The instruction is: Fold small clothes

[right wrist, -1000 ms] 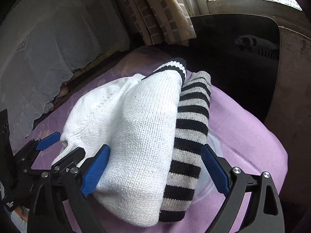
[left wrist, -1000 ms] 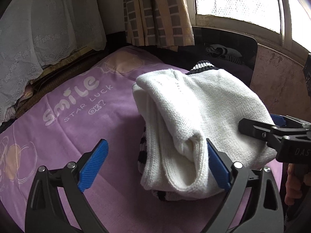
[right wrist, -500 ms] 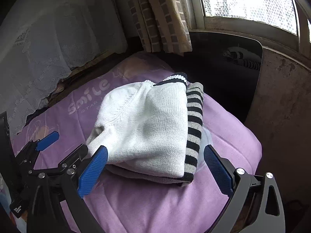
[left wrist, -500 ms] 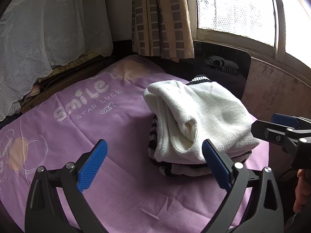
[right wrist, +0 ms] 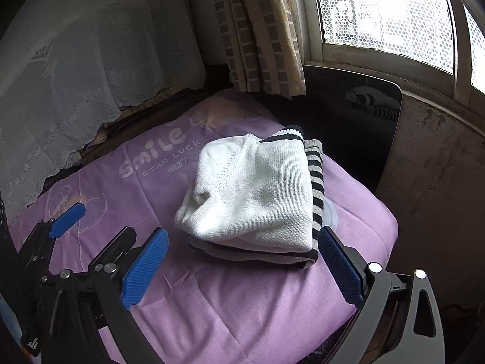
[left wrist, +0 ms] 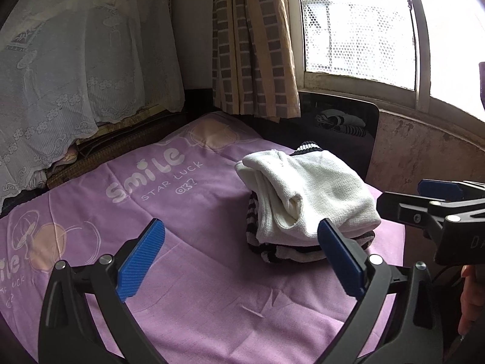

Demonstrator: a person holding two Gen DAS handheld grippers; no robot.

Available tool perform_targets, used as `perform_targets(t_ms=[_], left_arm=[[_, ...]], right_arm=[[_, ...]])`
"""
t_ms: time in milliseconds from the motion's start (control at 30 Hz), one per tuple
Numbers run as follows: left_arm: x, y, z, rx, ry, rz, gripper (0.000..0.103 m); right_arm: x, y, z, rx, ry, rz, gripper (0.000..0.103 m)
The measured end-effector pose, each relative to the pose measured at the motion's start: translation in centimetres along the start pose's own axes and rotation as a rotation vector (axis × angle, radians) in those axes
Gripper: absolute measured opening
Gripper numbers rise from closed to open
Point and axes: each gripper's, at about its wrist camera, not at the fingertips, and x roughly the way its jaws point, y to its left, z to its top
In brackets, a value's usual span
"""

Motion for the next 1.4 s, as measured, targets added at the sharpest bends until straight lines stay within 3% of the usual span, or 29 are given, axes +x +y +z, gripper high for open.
perform_targets(t_ms=[233,433,967,1400], left_arm=[[-1.9,0.5,0.3,-0.014,-0.017,-0.027,0.098],[-2.9,0.1,0.1,0.003,-0.008,-0.059,0.098],[-2.2,0.5,-0.2,-0.013,0.041,-0.042,0.098],[-2.5,1.0,-0.1,-0.017,0.032,-0.043,0.098]], right_arm=[[-2.0,1.7,-0.5,-0.014,0.001,-0.055,0.099],[-2.8,1.6,-1.7,0.110,0.045,-0.129,0.099],[-2.3,0.6,-1.8,0.117,0.102,-0.103,0.099],[-2.5,1.2,-1.4,0.088,0.089,-0.093,0.099]])
